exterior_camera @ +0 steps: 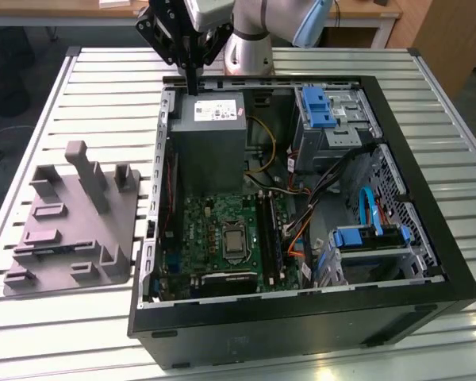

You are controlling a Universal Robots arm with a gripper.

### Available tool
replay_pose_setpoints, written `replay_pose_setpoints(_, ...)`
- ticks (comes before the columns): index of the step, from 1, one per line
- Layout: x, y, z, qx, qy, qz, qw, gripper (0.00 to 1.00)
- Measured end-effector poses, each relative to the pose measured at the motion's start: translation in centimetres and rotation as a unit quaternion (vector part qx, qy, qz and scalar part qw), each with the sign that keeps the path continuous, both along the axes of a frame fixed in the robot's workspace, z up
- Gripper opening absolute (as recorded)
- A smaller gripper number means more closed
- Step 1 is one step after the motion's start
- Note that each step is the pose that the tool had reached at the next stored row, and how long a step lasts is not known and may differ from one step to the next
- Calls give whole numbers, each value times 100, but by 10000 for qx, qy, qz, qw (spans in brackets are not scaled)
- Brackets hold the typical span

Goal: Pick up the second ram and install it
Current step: 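Reach for the second ram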

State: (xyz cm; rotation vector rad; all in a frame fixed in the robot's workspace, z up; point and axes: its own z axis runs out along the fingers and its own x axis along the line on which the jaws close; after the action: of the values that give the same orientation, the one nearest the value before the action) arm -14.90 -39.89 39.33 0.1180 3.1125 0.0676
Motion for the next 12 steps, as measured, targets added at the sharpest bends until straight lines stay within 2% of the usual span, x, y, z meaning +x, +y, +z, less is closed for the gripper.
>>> replay_pose_setpoints(12,-138,0,0,0,0,0,10000,10)
